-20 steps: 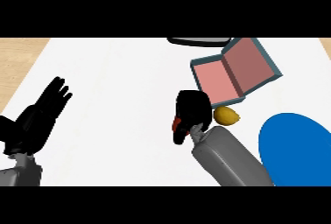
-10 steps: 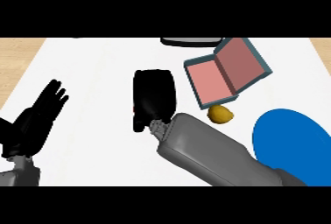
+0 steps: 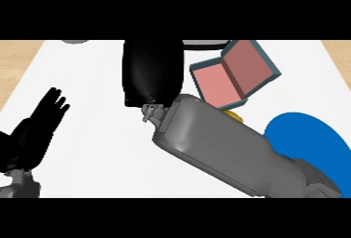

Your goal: Pick the bell pepper from the plate and place it in the cardboard box

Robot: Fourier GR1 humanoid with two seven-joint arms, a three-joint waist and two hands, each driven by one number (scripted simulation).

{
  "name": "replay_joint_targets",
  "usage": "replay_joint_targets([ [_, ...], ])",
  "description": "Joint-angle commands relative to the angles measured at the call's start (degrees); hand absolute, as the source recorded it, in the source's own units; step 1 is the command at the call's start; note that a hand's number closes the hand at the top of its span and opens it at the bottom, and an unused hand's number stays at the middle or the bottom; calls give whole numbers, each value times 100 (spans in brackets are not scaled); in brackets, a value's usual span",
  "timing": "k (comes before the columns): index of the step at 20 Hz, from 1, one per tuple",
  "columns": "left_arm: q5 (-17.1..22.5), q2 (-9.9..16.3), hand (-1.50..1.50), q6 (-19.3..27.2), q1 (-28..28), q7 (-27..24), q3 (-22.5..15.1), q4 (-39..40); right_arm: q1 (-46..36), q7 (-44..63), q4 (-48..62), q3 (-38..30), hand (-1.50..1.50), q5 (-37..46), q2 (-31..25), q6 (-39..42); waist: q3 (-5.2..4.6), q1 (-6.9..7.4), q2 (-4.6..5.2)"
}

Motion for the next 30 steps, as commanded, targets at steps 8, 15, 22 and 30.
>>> replay_joint_targets([
  [8,169,-2,0,-258,490,-216,128,-158,75,-175,350,-1047,150,351,-600,543,1,-24,20],
  [15,-171,-167,0,-77,402,-316,-51,-179,624,-1199,702,-1360,150,683,-766,-155,2,-23,34],
  [22,3,-118,0,56,-140,201,13,-186,1010,-2203,1571,-1885,150,647,-859,-965,5,-15,43],
  [30,-193,-283,0,94,193,-55,-78,-224,1644,-2263,2233,-2370,150,261,-739,-892,5,-36,36],
])
